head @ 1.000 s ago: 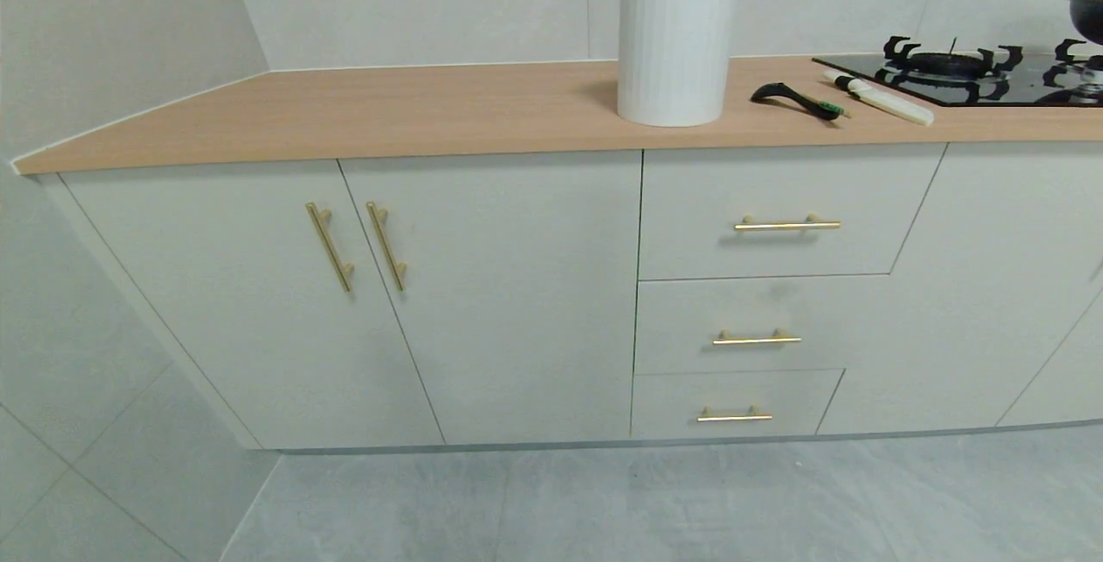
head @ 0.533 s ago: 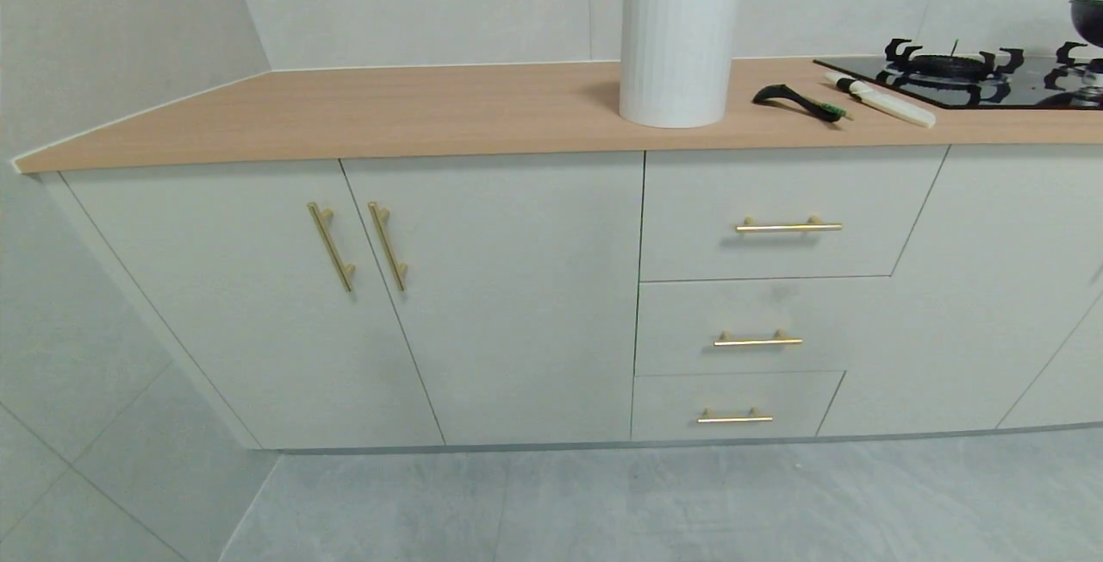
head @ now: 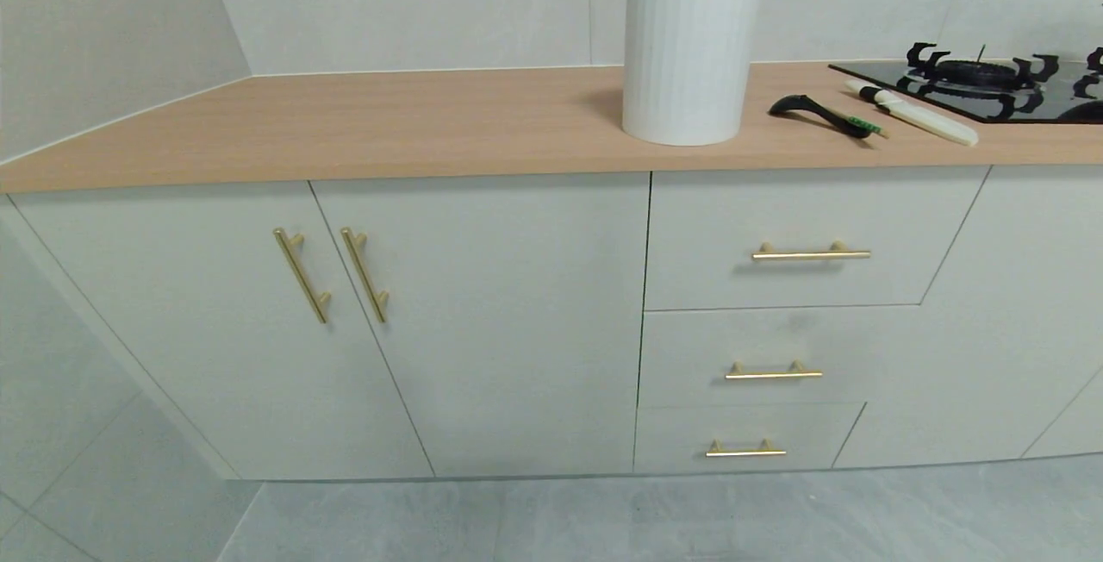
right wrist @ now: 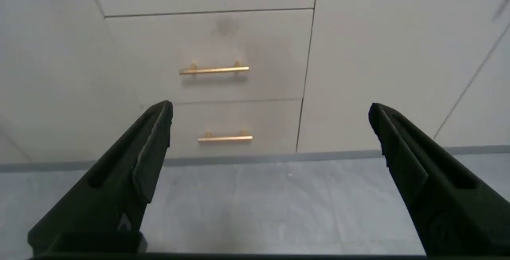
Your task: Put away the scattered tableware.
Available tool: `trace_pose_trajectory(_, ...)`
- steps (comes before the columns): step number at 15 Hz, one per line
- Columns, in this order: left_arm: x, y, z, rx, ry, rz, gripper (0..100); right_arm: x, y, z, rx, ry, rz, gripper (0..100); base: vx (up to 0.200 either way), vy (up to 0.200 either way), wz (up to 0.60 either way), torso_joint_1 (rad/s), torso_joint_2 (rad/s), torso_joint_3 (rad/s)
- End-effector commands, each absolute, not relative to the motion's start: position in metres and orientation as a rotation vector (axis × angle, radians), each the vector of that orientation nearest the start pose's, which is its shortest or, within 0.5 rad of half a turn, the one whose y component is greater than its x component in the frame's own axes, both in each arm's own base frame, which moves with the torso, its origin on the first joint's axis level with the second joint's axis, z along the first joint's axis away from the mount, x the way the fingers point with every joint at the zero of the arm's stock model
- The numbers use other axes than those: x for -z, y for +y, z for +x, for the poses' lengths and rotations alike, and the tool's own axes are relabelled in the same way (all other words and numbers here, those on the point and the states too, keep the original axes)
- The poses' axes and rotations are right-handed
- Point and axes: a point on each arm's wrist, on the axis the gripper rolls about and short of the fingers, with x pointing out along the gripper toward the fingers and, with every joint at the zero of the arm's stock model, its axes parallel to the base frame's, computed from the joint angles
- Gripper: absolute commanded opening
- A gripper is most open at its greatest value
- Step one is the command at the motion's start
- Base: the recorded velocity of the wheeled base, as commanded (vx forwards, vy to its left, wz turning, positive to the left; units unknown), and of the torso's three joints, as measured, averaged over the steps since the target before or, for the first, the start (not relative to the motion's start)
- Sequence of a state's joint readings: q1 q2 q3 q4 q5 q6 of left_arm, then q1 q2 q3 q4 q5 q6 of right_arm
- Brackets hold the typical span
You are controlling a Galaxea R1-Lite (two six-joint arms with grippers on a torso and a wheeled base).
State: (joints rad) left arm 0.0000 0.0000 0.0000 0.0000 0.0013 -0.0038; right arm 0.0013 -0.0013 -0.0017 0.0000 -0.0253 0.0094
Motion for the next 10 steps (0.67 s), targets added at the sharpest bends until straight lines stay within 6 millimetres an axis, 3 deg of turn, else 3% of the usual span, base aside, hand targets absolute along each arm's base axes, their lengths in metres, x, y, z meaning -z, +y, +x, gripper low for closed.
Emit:
trace_pose_trajectory(1, -0.0755, 0.0000, -0.0227, -0.002, 0.002, -0.005, 100, -0.0759, -0.0006, -0.0229, 0.025, -0.002, 0.009, 100, 0.200, 0.000, 0.00, -0.002, 0.00, 0.002)
trace_pose_trajectory(10, -0.0755, 0.0000, -0.0228, -0.002, 0.000, -0.002, 100, -0.0757, -0.0006, -0.0229, 0.021, 0.000, 0.000, 100, 0.000, 0.000, 0.00, 0.000, 0.00, 0.000)
